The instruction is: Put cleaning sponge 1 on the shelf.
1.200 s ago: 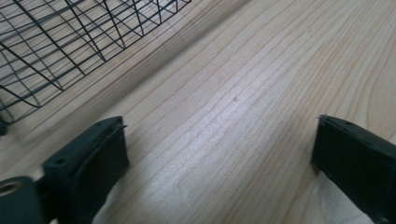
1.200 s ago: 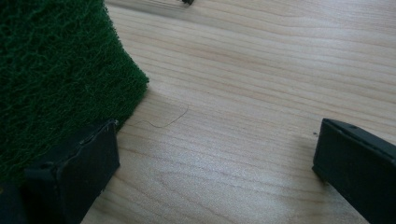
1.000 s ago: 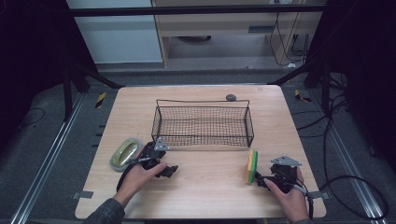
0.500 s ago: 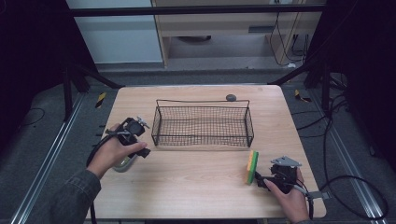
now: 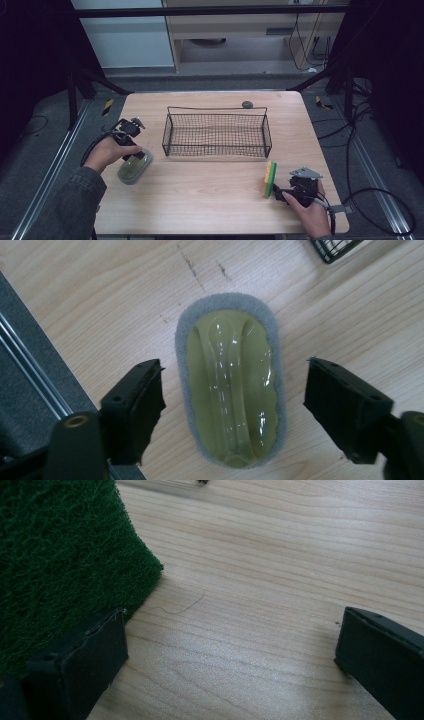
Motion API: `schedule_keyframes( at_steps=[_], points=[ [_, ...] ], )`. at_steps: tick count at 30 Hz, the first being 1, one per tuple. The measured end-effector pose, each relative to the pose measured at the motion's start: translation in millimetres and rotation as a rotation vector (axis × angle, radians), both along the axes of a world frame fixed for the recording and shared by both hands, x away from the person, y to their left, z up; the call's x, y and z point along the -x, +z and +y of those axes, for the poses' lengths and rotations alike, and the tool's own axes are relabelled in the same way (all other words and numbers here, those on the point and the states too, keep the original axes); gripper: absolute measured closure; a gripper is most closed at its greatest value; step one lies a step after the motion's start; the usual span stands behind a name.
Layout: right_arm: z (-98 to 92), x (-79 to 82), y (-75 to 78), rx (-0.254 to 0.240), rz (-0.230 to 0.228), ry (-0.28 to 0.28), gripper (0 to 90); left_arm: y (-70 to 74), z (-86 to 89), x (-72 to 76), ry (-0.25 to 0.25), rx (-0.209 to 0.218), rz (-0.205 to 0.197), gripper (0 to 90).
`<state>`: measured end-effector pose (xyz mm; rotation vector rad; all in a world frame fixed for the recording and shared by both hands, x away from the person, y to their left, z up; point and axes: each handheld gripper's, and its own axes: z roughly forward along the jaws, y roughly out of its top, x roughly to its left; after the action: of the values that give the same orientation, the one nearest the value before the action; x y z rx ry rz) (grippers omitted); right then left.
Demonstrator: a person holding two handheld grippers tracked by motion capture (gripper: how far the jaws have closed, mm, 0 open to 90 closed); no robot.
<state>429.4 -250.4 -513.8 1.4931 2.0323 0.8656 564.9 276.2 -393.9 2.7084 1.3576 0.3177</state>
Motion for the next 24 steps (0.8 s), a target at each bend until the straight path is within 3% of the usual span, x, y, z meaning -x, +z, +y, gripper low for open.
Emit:
schedule_keyframes(
  at_steps=[4,9,24],
  points=[
    [-0.1,0.1,-0.1,0.000,-0.001,0.001,0.5,-8.1,3.8,-2.3,0.018,-0.013,0.000,27.9],
    [-0.2,0.1,0.0,0.000,0.000,0.002,0.5,-17.1,9.7,-2.4,0.038,0.003,0.024,35.3],
    [-0.1,0.2,0.2,-0.004,0.002,0.002,0.5,-31.7,17.3,0.0,0.042,0.009,0.082,52.2]
  ],
)
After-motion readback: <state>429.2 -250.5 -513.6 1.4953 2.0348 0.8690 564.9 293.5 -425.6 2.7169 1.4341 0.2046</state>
